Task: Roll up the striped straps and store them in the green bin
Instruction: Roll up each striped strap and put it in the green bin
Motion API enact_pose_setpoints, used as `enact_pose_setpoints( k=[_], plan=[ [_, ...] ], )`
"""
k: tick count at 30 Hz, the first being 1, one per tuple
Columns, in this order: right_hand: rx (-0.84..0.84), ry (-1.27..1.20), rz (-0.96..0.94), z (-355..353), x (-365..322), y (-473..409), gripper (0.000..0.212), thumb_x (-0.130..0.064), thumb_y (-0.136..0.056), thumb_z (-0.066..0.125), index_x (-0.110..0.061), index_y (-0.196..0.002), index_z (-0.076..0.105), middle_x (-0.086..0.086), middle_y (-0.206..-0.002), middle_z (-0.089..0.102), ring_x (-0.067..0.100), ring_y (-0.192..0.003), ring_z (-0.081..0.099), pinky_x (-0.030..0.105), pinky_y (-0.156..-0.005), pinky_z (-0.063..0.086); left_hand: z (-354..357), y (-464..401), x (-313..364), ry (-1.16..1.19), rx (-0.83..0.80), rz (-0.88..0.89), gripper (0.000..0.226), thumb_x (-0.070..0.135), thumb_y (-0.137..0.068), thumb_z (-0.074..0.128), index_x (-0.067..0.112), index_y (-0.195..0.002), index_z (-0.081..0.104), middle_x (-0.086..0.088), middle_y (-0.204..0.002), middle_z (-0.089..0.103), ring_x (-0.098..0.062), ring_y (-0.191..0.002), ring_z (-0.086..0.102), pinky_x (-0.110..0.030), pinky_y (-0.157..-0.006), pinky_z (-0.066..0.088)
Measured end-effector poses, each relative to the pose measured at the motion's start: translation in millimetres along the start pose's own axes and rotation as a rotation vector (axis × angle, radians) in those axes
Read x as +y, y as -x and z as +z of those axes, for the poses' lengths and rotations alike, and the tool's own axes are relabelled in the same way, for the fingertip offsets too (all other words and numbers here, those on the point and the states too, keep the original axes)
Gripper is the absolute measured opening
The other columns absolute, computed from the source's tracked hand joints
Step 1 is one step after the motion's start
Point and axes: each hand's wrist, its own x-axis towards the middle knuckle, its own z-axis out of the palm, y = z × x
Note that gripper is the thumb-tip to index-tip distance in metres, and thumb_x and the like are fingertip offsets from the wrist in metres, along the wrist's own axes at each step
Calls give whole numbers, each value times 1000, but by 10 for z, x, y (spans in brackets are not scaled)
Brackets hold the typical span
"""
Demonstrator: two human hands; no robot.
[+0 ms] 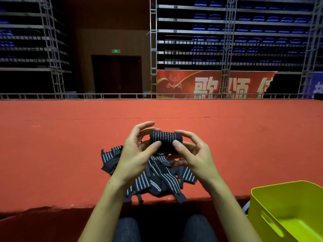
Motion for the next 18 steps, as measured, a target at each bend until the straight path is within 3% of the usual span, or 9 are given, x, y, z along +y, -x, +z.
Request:
enact_pose_setpoints(
  k=[5, 8, 12, 18],
  plan=[
    [11, -11, -43, -37, 2, 5, 33, -5, -98, 75, -18, -128, 68, 16, -112, 80, 37, -94, 80, 49, -82, 65, -18, -19, -21, -47, -51, -30, 48, 4, -97, 77, 25, -138, 64, 3, -138, 70, -21, -123, 72, -41, -102, 61],
    [-7, -4, -67, -57, 22, 4, 36, 4, -97, 74, -17, -126, 69, 17, -112, 79, 38, -97, 79, 51, -87, 64, 3, -36, -32, -99, -59, -59, 36, 20, -97, 81, 27, -130, 69, 0, -130, 74, -23, -114, 76, -47, -101, 62],
    [-15, 43, -78, -85, 38, -12, 38, 3, -97, 75, -19, -127, 68, 16, -114, 79, 39, -97, 79, 59, -93, 63, 42, -34, -52, -82, -26, -60, 31, 19, -97, 80, 23, -126, 70, -4, -119, 77, -26, -101, 80, -50, -94, 65],
    [-128, 205, 10, -266, -20, -38, 46, -19, -98, 79, -37, -136, 62, 10, -117, 78, 40, -83, 80, 54, -84, 66, 160, -20, -206, -63, 58, -45, 32, 14, -93, 84, 22, -122, 73, -2, -114, 80, -24, -103, 79, -48, -97, 64]
  ],
)
